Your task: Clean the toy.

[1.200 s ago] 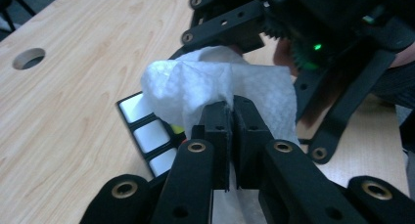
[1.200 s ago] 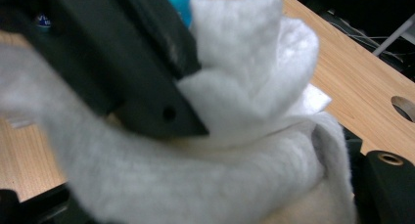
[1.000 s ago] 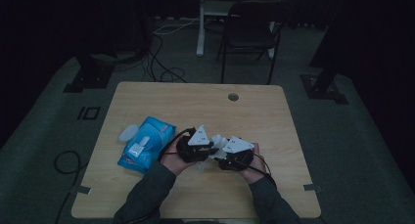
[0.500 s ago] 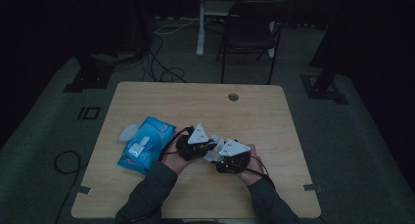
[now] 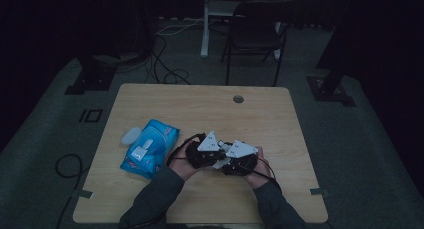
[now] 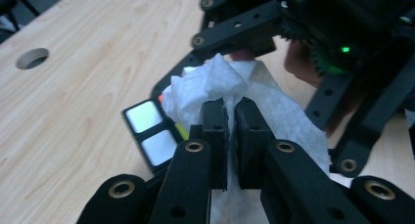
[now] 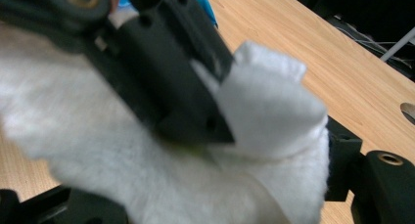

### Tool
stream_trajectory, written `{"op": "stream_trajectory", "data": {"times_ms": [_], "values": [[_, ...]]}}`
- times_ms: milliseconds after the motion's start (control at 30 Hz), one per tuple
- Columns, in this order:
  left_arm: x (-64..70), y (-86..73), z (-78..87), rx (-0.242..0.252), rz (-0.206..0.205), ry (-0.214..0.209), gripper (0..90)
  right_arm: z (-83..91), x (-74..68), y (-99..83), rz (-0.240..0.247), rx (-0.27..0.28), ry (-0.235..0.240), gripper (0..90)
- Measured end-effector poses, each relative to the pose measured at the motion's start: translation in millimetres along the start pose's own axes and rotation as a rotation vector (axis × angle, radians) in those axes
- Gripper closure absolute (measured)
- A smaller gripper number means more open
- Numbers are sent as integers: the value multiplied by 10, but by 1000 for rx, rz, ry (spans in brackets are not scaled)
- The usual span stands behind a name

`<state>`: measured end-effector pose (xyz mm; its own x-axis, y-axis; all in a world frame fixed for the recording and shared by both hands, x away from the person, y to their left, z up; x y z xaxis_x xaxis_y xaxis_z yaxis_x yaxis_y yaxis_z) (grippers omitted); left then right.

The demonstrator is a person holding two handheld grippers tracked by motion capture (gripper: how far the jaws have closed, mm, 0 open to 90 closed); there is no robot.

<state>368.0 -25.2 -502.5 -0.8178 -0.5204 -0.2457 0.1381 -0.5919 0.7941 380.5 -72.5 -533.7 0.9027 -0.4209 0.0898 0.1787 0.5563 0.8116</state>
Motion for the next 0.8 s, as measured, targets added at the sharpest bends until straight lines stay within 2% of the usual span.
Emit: {"op": "stream_trajectory", "data": {"times_ms": [100,167,200,367,433,800], "values": [[-130,-15,17,7,30,52,857,14,2,6,-5,7,4,338],[-172,-20,25,12,43,65,857,19,4,11,-7,12,6,338],[-248,-29,45,20,66,89,857,31,2,26,-5,19,10,339],[-351,-53,69,26,97,118,853,47,-5,46,-7,34,22,338],[-379,-69,67,27,108,124,853,66,-16,66,-18,58,47,339],[-400,-150,-10,8,136,124,853,123,-17,118,-44,105,71,339]]}}
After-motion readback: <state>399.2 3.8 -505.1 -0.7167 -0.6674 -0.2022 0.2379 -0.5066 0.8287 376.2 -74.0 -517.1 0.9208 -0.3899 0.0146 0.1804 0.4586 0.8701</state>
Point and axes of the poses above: each handheld gripper's, and its own axes: z roughly backward along the jaws, y roughly out of its top, x roughly to its right, the point moved 10 cm from there along -z, roughly forward along the jaws, and after that the axes turned 14 degrees about y, right-handed, at the moved point
